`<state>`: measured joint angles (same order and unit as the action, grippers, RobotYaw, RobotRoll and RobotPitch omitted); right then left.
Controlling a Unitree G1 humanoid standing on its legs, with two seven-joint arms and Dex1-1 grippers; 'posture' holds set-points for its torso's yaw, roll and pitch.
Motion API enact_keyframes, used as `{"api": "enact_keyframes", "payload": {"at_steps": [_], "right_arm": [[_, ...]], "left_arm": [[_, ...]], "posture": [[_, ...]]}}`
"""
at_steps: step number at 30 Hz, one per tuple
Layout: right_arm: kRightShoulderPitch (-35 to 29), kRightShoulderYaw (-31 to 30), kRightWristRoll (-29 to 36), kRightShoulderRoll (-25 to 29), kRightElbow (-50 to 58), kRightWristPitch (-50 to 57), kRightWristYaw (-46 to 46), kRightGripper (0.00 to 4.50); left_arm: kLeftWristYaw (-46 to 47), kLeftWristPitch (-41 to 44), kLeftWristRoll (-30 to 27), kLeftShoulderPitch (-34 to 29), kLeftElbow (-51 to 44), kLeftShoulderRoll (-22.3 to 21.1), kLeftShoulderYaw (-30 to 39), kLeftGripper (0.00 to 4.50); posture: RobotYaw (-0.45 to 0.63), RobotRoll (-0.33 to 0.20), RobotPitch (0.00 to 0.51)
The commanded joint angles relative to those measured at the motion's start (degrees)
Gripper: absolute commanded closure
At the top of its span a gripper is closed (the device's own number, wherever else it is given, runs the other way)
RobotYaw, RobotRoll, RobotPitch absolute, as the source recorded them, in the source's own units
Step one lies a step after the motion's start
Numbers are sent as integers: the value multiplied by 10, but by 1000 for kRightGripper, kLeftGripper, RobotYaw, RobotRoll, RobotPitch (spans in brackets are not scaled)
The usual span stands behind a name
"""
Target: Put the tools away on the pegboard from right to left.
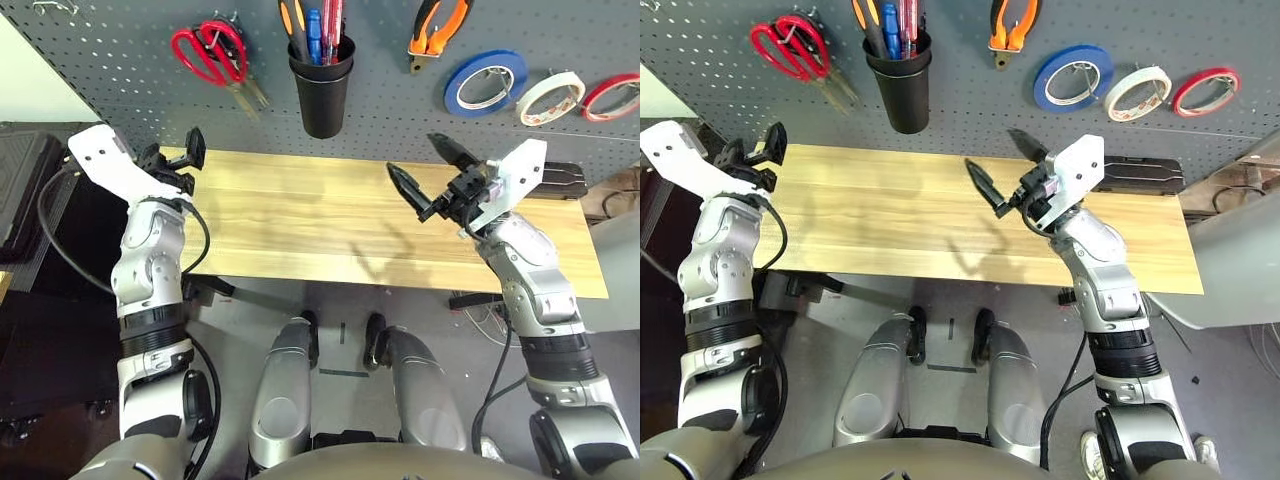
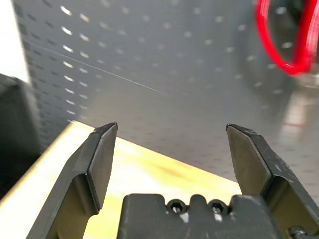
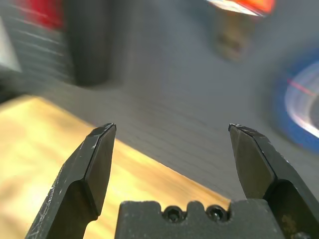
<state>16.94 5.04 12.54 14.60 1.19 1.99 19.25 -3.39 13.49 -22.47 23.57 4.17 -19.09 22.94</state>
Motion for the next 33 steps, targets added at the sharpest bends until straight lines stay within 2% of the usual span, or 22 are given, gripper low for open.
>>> {"api": "enact_keyframes", "payload": {"at_steps": [1, 6, 10, 16, 19, 26, 33], "right_arm": [[-16, 43, -36, -13, -30, -22, -86, 0], [-27, 89, -88, -19, -56, -93, -185, 0], [-37, 112, -104, -14, -76, -134, -223, 0], [-46, 139, -102, -3, -107, -167, -240, 0], [-45, 145, -105, 4, -128, -183, -247, 0], [-8, 142, -108, 4, -193, -220, -261, 0], [19, 138, -108, 2, -244, -251, -270, 0]], "left_arm": [[10, -55, 35, -19, 38, -8, 14, 36], [-2, -112, 56, -20, 81, -17, 18, 36], [-13, -135, 54, -19, 106, -20, 17, 36], [-38, -175, 51, -28, 133, -17, 15, 36], [-47, -193, 41, -36, 143, -13, 23, 36], [-60, -227, 38, -28, 181, -15, 29, 36], [-66, -243, 36, -29, 196, -22, 38, 36]], "posture": [[78, 0, 285], [52, 0, 283], [31, 0, 277], [8, 0, 255], [8, 0, 226], [29, 0, 177], [44, 0, 157]]}}
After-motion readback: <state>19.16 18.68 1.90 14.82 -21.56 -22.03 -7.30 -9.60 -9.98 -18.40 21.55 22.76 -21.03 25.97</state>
